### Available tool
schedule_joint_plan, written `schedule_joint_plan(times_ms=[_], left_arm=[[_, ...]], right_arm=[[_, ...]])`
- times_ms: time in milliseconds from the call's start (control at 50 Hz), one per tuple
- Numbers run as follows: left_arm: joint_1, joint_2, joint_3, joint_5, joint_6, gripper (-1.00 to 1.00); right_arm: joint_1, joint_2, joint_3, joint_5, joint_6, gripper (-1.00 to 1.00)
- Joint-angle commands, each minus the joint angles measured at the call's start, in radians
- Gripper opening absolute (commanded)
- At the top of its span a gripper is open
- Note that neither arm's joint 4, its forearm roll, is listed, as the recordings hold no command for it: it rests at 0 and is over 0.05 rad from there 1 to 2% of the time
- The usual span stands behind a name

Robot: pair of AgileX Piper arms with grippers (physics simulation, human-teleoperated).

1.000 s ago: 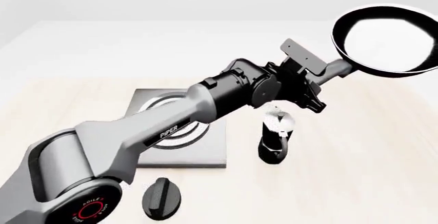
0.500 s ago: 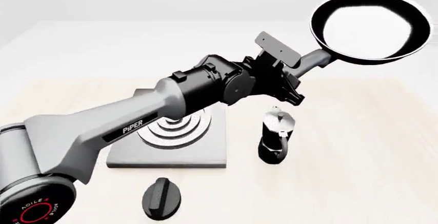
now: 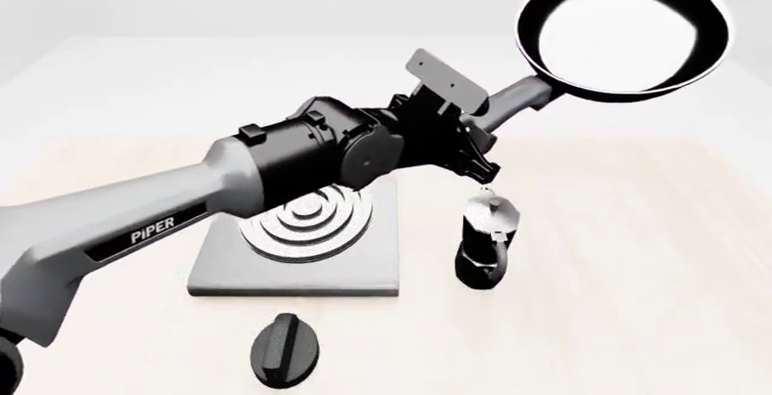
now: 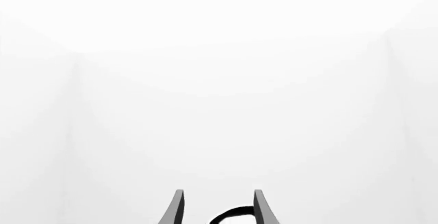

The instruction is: Put the frying pan on the stove.

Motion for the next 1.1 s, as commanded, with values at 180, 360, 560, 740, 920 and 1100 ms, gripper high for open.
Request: schedule_joint_plan(times_ms=[180,360,560,740,920,1100], left_arm=[[0.046,-0.163,0.150,-0.054,0.017,-1.00],[0.080,-0.207,0.219,-0.056,0.028,-1.00],[0.110,-0.247,0.275,-0.061,0.028,-1.00],[0.159,-0.297,0.319,-0.055,0.030,-1.00],[0.208,-0.356,0.384,-0.038,0.043,-1.00],[0.253,-0.409,0.454,-0.037,0.045,-1.00]], right_arm=[[0.001,0.000,0.004,0.001,-0.006,1.00],[0.002,0.000,0.000,0.004,-0.007,1.00],[0.004,0.000,-0.010,0.014,-0.012,1.00],[0.005,0.000,-0.011,0.016,-0.015,1.00],[0.011,0.000,-0.017,0.021,-0.021,1.00],[0.020,0.000,-0.015,0.020,-0.032,1.00]])
